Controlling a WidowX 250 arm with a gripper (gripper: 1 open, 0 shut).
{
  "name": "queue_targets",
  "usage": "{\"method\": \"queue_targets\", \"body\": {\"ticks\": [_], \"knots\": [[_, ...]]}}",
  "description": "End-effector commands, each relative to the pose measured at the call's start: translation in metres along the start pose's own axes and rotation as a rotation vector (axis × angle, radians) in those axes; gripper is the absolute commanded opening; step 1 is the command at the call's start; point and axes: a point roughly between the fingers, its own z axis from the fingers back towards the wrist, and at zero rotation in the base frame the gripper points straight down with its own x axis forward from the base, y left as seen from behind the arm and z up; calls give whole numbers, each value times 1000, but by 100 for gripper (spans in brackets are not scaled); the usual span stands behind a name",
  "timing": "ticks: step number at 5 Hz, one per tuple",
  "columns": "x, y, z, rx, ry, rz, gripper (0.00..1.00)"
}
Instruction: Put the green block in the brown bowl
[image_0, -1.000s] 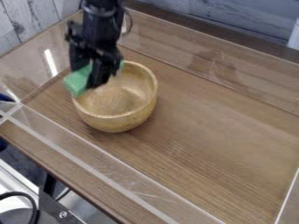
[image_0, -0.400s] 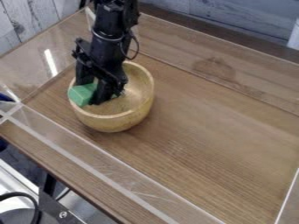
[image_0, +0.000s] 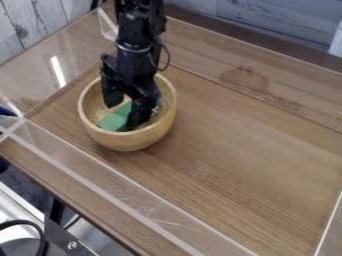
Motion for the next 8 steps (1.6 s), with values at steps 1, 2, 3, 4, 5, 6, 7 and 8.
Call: {"method": "queue_targets", "body": {"ticks": [1,2,3,4,5,6,7,8], "knots": [[10,9,35,16,-76,26,100],[16,10,48,2,-85,40,100],[9,7,33,-35,-87,50,100],[4,5,25,-69,-102,60,100],[0,3,18,-97,-115,72,100],[5,3,22,-92,-122,57,100],[6,5,22,-98,-121,43,100],[7,7,21,-104,-117,30,100]]}}
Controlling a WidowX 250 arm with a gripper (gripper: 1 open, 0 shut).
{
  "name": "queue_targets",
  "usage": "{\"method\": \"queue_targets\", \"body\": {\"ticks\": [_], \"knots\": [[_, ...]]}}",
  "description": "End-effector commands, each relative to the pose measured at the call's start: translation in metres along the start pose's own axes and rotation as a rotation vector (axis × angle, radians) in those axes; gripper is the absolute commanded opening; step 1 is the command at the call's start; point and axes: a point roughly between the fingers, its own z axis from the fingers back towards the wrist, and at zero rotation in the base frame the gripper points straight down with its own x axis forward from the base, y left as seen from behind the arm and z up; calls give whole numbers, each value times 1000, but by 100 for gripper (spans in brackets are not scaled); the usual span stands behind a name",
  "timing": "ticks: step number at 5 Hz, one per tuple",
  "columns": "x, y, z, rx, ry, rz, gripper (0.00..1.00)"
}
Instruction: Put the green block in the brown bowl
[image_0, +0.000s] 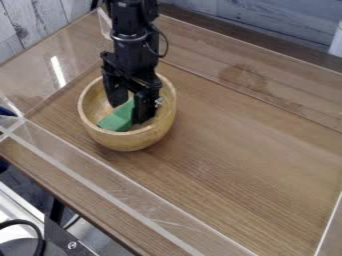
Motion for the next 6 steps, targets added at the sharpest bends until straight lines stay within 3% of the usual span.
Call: {"method": "queue_targets", "body": {"ticks": [1,4,6], "knots": [[9,10,16,19,-60,9,100],[12,17,17,8,-36,3,100],[16,20,6,15,-27,-22,100]]}}
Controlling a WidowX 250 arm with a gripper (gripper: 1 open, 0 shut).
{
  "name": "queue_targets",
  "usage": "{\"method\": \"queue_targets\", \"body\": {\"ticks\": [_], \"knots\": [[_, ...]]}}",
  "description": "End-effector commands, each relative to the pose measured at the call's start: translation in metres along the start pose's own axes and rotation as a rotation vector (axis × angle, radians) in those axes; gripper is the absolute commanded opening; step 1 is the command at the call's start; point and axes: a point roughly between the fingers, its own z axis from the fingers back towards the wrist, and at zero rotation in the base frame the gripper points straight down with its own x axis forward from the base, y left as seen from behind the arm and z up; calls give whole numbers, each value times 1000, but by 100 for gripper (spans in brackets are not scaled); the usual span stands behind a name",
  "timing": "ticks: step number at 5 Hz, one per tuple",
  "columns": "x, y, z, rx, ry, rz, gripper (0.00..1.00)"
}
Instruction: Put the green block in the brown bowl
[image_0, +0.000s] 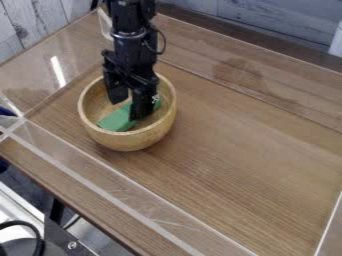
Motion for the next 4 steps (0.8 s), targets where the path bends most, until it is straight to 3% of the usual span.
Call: {"method": "queue_targets", "body": {"ticks": [1,4], "knots": [[10,10,13,49,-51,13,100],[22,13,12,86,-60,31,100]]}}
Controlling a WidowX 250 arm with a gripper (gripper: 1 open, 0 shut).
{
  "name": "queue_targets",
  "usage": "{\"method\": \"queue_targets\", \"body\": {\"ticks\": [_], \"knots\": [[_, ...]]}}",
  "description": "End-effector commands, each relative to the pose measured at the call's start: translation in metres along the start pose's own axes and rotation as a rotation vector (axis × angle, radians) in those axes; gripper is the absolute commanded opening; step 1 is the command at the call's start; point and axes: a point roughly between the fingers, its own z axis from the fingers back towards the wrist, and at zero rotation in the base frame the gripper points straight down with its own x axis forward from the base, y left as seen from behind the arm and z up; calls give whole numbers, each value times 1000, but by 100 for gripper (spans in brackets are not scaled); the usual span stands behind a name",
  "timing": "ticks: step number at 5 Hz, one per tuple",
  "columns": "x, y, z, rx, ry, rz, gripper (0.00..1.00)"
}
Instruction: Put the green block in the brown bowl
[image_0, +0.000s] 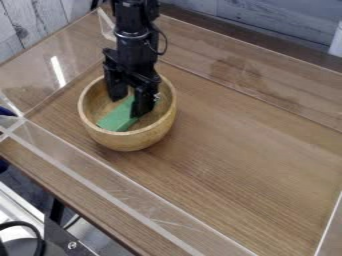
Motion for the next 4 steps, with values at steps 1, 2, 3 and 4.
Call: {"method": "queue_targets", "body": {"ticks": [1,2,3,4], "knots": [[16,4,14,38,-54,6,100],[16,-1,11,36,-59,14,100],[15,-5,8,34,-66,23,100],[15,-6,2,24,-62,22,100]]}}
